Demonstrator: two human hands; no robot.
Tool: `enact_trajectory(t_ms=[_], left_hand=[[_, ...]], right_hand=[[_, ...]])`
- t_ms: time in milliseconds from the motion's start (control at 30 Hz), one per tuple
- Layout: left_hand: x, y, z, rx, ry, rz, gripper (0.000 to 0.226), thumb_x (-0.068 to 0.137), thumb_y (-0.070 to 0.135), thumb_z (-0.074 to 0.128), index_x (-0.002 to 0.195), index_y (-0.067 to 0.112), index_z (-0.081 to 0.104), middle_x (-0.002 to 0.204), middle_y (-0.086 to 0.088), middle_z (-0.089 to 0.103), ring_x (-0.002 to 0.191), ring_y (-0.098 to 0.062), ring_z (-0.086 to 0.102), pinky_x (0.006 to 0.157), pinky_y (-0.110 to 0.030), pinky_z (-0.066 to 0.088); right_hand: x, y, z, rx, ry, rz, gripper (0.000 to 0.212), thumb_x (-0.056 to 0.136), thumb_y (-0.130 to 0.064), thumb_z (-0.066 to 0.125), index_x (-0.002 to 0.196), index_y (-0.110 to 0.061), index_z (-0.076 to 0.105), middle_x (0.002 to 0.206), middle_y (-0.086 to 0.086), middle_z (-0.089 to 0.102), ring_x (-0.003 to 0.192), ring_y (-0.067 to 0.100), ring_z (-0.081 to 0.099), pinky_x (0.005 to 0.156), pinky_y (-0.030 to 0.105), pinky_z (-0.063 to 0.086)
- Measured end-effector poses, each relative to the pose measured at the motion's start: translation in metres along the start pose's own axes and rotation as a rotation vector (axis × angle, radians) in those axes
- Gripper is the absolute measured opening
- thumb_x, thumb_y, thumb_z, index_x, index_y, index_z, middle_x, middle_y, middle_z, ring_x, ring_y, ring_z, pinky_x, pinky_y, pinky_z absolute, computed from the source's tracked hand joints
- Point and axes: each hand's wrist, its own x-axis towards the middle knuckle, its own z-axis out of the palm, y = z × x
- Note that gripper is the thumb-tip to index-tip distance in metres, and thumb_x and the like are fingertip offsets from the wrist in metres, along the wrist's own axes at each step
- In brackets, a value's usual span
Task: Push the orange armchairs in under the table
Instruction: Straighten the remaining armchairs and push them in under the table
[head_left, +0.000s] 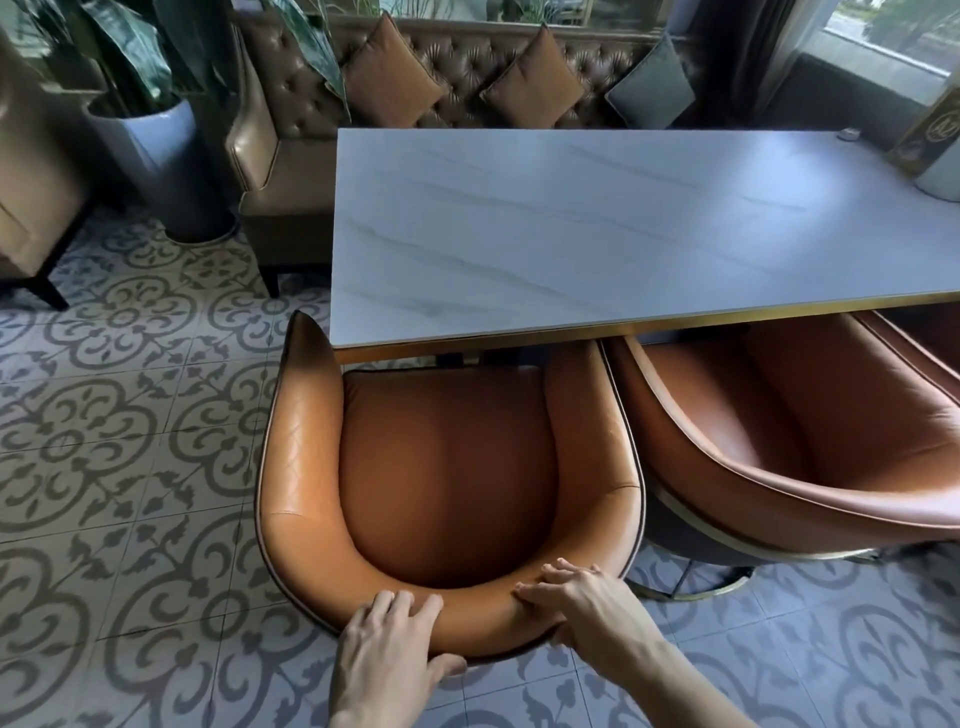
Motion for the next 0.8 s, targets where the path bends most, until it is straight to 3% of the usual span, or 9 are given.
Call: enact_trajectory(t_ms=[100,233,400,500,567,667,800], left_hand=[[0.001,-0.002,-0.002,0.029,-0.022,-0.025,0.068,0.044,0.083,0.071,0.096,0.039,0.070,0.081,0.012,0.064,0.081,-0.014,0.062,0.063,-0.033,0.053],[0.002,-0.003,-0.011,-0.015,-0.053,-0.030,0.072,0.067,0.085,0.051,0.124,0.041,0.052,0.110,0.015,0.057,0.111,-0.014,0.049,0.090,-0.034,0.041],[0.004,-0.023,-0.016,-0.140,-0.119,0.021,0.074,0.076,0.078,0.053,0.140,0.043,0.041,0.125,0.021,0.044,0.122,-0.007,0.035,0.103,-0.031,0.035],[0.002,-0.035,-0.013,-0.137,-0.167,0.012,0.081,0.078,0.078,0.050,0.148,0.040,0.032,0.148,0.015,0.036,0.138,-0.010,0.027,0.118,-0.033,0.018],[0.001,-0.036,-0.009,-0.128,-0.197,-0.022,0.096,0.069,0.089,0.034,0.150,0.039,0.026,0.158,0.010,0.026,0.146,-0.012,0.016,0.119,-0.031,0.005],[0.000,-0.035,-0.001,-0.098,-0.161,-0.021,0.111,0.057,0.096,0.011,0.150,0.037,0.026,0.158,0.010,0.028,0.145,-0.011,0.017,0.118,-0.030,0.004],[-0.003,-0.034,0.003,-0.081,-0.056,-0.018,0.106,0.061,0.097,0.013,0.145,0.037,0.037,0.145,0.015,0.043,0.136,-0.009,0.033,0.117,-0.030,0.016]], right_hand=[[0.002,0.005,-0.001,0.013,-0.020,-0.020,0.074,0.081,-0.016,0.080,0.145,-0.039,0.050,0.139,-0.007,0.060,0.134,0.020,0.047,0.101,0.044,0.046],[-0.001,0.002,-0.001,0.030,0.010,-0.018,0.073,0.083,-0.018,0.080,0.146,-0.038,0.050,0.143,-0.007,0.057,0.139,0.020,0.043,0.104,0.042,0.043],[-0.009,0.004,0.012,0.051,0.079,-0.021,0.069,0.089,-0.017,0.072,0.150,-0.037,0.045,0.148,-0.002,0.051,0.144,0.025,0.036,0.112,0.048,0.034],[-0.012,0.004,0.019,0.021,0.087,-0.023,0.070,0.092,-0.024,0.070,0.153,-0.036,0.039,0.152,0.002,0.046,0.146,0.028,0.031,0.114,0.050,0.030],[-0.013,0.002,0.023,0.005,0.096,-0.017,0.074,0.091,-0.036,0.071,0.156,-0.036,0.035,0.157,0.006,0.042,0.148,0.029,0.027,0.117,0.053,0.026],[-0.012,-0.001,0.033,-0.042,0.121,0.001,0.079,0.089,-0.047,0.071,0.157,-0.036,0.031,0.159,0.011,0.039,0.150,0.033,0.024,0.118,0.058,0.022],[-0.010,0.002,0.042,-0.065,0.148,-0.001,0.076,0.088,-0.037,0.074,0.153,-0.032,0.037,0.152,0.017,0.046,0.145,0.040,0.035,0.113,0.063,0.030]])
